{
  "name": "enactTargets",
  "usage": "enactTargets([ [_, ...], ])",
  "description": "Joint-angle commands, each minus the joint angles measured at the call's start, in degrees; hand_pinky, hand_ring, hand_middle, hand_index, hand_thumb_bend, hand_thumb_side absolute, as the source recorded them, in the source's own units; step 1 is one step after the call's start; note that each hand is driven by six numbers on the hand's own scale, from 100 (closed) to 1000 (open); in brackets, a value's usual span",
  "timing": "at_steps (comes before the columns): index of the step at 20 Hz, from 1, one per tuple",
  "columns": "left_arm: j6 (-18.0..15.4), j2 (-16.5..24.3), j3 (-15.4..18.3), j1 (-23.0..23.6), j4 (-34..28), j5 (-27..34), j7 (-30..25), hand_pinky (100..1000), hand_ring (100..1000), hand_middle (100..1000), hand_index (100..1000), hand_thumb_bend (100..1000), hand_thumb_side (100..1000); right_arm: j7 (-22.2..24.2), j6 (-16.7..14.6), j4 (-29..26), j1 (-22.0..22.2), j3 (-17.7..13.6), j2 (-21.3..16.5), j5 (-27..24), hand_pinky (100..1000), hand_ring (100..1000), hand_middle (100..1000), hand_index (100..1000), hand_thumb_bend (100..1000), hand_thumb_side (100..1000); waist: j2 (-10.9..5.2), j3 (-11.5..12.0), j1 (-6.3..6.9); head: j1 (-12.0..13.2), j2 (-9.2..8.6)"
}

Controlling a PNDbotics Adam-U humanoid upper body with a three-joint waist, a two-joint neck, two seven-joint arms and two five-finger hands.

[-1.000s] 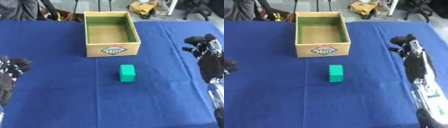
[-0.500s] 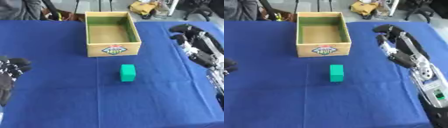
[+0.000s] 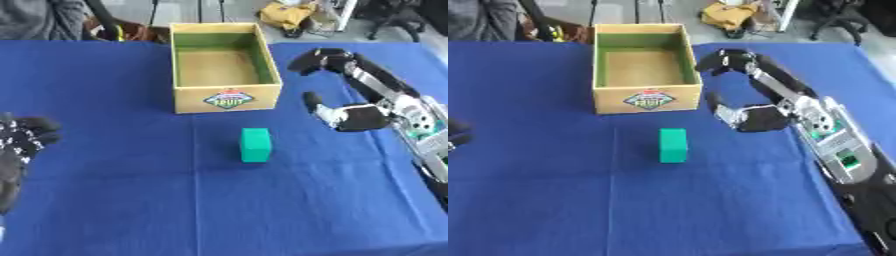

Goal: Pick up objects on the table and place them in the box.

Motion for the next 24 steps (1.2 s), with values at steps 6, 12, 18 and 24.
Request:
enactTargets([
  [6,-0.1,0.7,-0.3,-0.6,-0.5,0.0,-0.4,826,783,591,669,407,1000,3.8,-5.8,5.8,-4.2,3.0,1.1,6.4,795,889,815,902,100,539,-1.1,0.1,0.37,-0.9,0.54],
  [12,0.0,0.6,-0.5,-0.6,-0.4,0.1,-0.7,826,783,591,670,405,1000,6.3,-10.1,12.0,-6.6,5.0,3.4,12.9,810,904,850,939,100,594,-1.26,0.3,0.62,-1.4,0.67],
  [18,0.0,0.5,-0.7,-0.7,-0.4,0.1,-0.8,826,783,591,670,404,1000,4.8,-12.3,18.7,-8.7,5.2,5.9,18.7,807,900,849,945,112,618,-1.39,0.3,0.8,-1.9,0.82],
  [24,0.0,0.5,-0.7,-0.7,-0.4,0.2,-0.9,826,783,591,670,403,1000,2.9,-13.8,23.4,-10.0,5.1,7.4,22.9,806,898,849,947,111,642,-1.51,0.6,0.87,-2.4,0.88],
])
